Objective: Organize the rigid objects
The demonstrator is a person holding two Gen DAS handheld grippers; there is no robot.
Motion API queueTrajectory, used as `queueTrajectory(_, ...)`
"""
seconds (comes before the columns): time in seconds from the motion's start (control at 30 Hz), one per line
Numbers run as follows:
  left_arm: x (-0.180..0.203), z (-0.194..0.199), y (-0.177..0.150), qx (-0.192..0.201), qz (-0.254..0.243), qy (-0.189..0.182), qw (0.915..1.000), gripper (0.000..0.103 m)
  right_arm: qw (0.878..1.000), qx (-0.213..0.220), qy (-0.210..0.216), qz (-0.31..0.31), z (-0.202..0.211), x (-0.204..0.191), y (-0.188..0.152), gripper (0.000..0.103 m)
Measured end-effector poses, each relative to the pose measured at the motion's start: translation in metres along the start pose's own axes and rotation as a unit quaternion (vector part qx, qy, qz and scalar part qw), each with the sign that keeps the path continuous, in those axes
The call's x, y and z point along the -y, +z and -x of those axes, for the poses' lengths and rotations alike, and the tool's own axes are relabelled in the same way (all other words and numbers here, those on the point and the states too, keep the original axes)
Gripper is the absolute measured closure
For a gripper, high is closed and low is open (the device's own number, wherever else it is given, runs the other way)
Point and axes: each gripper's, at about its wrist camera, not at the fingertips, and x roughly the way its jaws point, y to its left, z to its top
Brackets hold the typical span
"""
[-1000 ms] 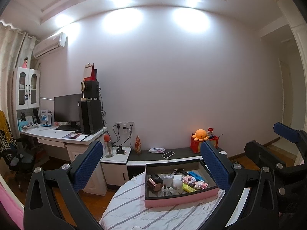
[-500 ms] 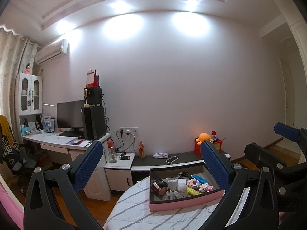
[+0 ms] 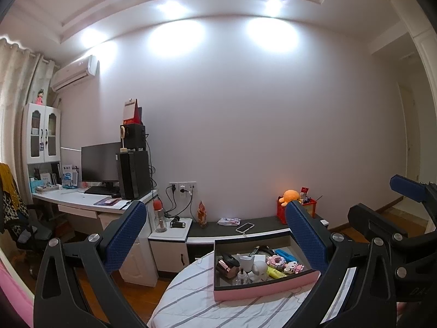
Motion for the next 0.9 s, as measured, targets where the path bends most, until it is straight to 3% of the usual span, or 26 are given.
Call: queueTrajectory(0.9, -0.0023, 0.0007, -0.0052, -0.01, 0.002, 0.0, 1.0, 0.0, 1.0, -0.01, 0.002, -0.001, -0.0023, -0.0015, -0.0011, 0.0)
